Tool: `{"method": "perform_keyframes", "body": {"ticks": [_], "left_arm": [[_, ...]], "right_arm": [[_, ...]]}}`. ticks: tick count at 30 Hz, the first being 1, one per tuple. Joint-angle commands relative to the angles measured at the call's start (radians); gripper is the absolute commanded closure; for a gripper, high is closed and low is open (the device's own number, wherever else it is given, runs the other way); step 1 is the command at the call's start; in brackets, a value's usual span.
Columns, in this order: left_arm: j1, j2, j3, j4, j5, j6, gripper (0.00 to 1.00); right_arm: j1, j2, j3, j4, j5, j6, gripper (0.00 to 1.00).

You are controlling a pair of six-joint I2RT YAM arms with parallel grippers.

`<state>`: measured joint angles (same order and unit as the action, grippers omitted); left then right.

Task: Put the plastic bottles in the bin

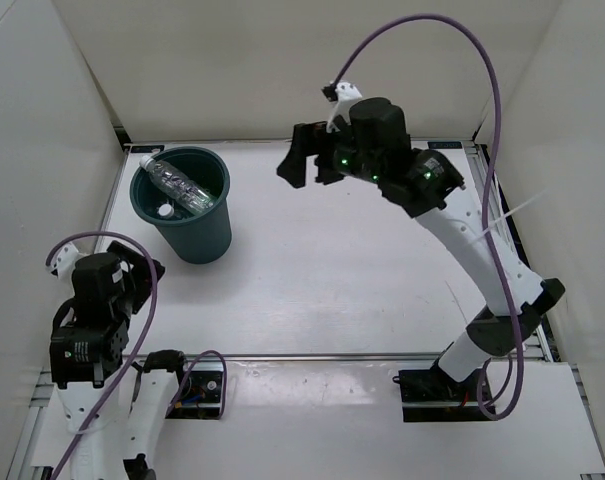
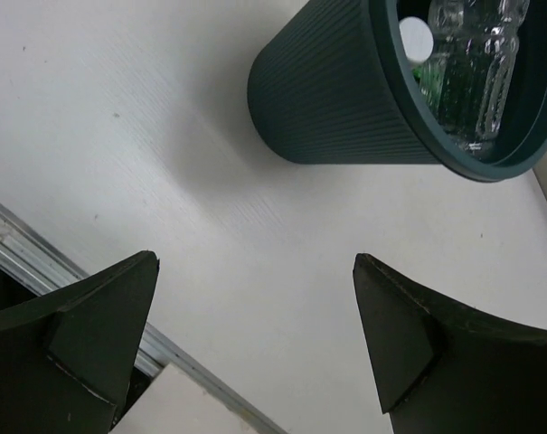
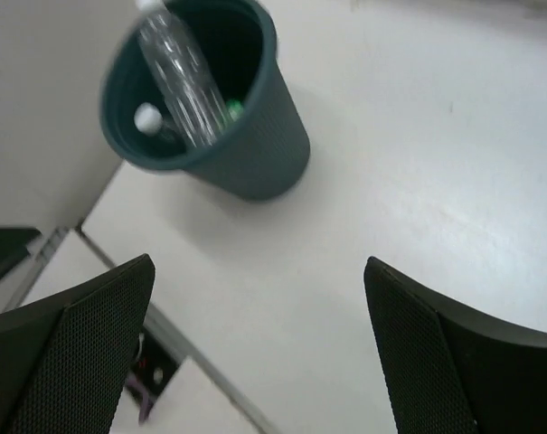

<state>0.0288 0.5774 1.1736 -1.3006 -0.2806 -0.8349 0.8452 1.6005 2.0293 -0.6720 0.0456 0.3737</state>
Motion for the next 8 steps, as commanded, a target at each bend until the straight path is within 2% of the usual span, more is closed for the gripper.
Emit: {"method": "perform_keyframes", "body": {"ticks": [1, 2, 3, 6, 8], "left_arm": [[-0.003, 0.011, -0.015, 0.109, -0.077, 0.035, 0.00], [-0.003, 0.012, -0.015, 0.109, -0.086, 0.036, 0.00], [-0.003, 0.044, -0.015, 0.109, -0.095, 0.048, 0.00], [-0.003, 0.090, -0.015, 0.121, -0.184, 0.080, 0.00], [-0.003, 0.099, -0.006, 0.162, -0.245, 0.112, 0.00]], "right_arm": [[-0.130, 0.000, -0.033, -0.302, -0.263, 0.050, 0.00], [-0.130, -0.014, -0.061, -0.302, -0.263, 0.050, 0.00], [-0.179, -0.033, -0.093, -0.302, -0.396, 0.030, 0.00], [-0.234, -0.158, -0.278, -0.187, -0.388, 0.027, 0.00], [-0.273, -0.232, -0.336, -0.129, -0.403, 0.027, 0.00]]}}
